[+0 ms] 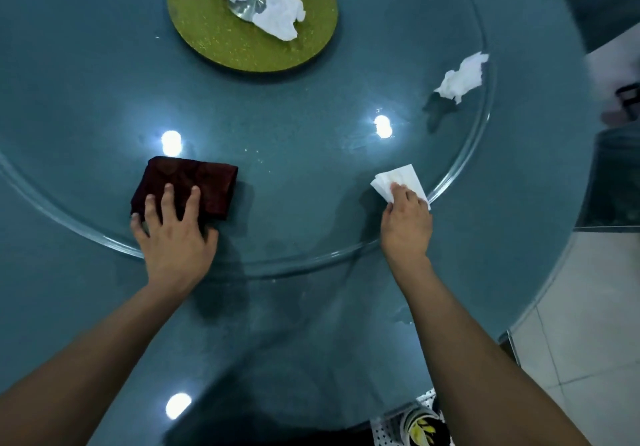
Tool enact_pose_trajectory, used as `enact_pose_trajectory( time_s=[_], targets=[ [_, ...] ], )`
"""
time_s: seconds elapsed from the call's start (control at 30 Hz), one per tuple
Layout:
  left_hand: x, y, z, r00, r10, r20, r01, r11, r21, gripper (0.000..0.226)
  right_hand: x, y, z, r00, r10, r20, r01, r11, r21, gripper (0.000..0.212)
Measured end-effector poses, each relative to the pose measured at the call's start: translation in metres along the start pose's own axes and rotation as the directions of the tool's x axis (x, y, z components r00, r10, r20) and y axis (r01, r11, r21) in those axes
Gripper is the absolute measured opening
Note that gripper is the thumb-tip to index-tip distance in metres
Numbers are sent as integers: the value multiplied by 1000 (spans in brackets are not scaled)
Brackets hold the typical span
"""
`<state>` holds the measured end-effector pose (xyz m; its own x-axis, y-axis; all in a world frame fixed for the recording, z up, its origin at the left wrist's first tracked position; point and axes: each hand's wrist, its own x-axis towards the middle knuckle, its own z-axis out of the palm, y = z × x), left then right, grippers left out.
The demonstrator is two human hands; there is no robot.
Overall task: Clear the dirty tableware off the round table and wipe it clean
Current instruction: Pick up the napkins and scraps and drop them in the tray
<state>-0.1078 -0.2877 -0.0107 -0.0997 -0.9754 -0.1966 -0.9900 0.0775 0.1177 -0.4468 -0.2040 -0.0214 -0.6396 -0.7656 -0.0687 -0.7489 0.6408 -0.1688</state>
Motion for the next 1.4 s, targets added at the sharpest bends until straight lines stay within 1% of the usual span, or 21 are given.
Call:
enact_pose_trajectory(
  time_s=[0.1, 0.2, 0.27, 0.37, 0.43, 0.47, 0.53, 0.57, 0.6, 0.63, 0.67, 0.7, 0.73, 0.8, 0.87, 0.93, 1.03, 1.1, 1.2, 1.33, 1.4],
  targets=[
    [-11, 10, -3, 996, 71, -57, -72, 997, -12, 75, 2, -3, -4, 999, -25, -41, 25, 1000, -13, 32],
    [-26, 29, -2, 975, 194, -111, -197, 980, -16, 71, -6, -8, -2, 996, -50, -67, 51, 999, 11, 27],
    [-35, 47, 1, 951, 286, -119, -290, 957, -22, 65, -13, -9, -1, 995, -62, -78, 66, 997, 47, 28],
    [-42, 74, 6, 920, 389, -41, -392, 916, -83, 60, -22, -13, 0, 992, -96, -79, 100, 994, 53, 29],
    [-42, 90, 9, 900, 436, 23, -429, 894, -132, 56, -27, -15, 3, 981, -170, -96, 177, 982, 69, 20],
    [-43, 97, 10, 888, 457, 46, -447, 883, -140, 54, -29, -14, 3, 974, -192, -116, 204, 973, 105, 16],
    [-45, 106, 13, 863, 499, 77, -487, 863, -135, 54, -32, -12, 1, 981, -149, -126, 173, 963, 206, 32],
    [-47, 109, 14, 852, 517, 87, -504, 853, -131, 53, -33, -9, -2, 985, -96, -141, 126, 967, 223, 32],
    [-50, 110, 15, 841, 533, 98, -520, 844, -127, 52, -33, -5, -3, 987, -43, -154, 76, 973, 217, 27],
    [-53, 111, 17, 830, 548, 110, -535, 836, -123, 53, -34, -2, -5, 991, 18, -133, 7, 982, 191, 27],
    [-57, 111, 17, 818, 562, 126, -550, 827, -117, 54, -35, -1, -7, 995, 75, -63, -64, 986, 157, 36],
    [-61, 111, 18, 808, 571, 142, -560, 821, -112, 55, -37, -2, -10, 993, 117, 37, -121, 983, 139, 46],
    [-64, 111, 19, 805, 572, 158, -560, 820, -114, 57, -41, -6, -12, 983, 138, 124, -155, 979, 134, 52],
    [-68, 108, 19, 815, 550, 182, -533, 835, -135, 60, -53, -19, -14, 960, 138, 242, -186, 964, 189, 53],
    [-70, 102, 18, 826, 528, 198, -512, 849, -126, 62, -67, -34, -13, 936, 168, 311, -272, 904, 331, 48],
    [-69, 93, 17, 825, 524, 211, -512, 851, -116, 59, -77, -47, -9, 900, 234, 367, -391, 804, 447, 43],
    [-67, 78, 17, 815, 534, 224, -526, 844, -99, 55, -82, -58, -2, 851, 284, 441, -497, 704, 507, 34],
    [-67, 69, 18, 812, 537, 229, -535, 841, -74, 56, -87, -62, 3, 856, 263, 446, -490, 686, 538, 25],
    [-72, 63, 18, 815, 529, 236, -535, 844, -44, 60, -98, -57, 5, 887, 235, 397, -448, 641, 623, 17],
    [-83, 70, 20, 837, 512, 191, -514, 857, -45, 58, -121, -29, -3, 887, 278, 368, -461, 496, 736, 16],
    [-96, 79, 20, 816, 553, 166, -553, 832, -54, 55, -135, -7, -7, 882, 324, 343, -461, 443, 769, 15]
  ],
)
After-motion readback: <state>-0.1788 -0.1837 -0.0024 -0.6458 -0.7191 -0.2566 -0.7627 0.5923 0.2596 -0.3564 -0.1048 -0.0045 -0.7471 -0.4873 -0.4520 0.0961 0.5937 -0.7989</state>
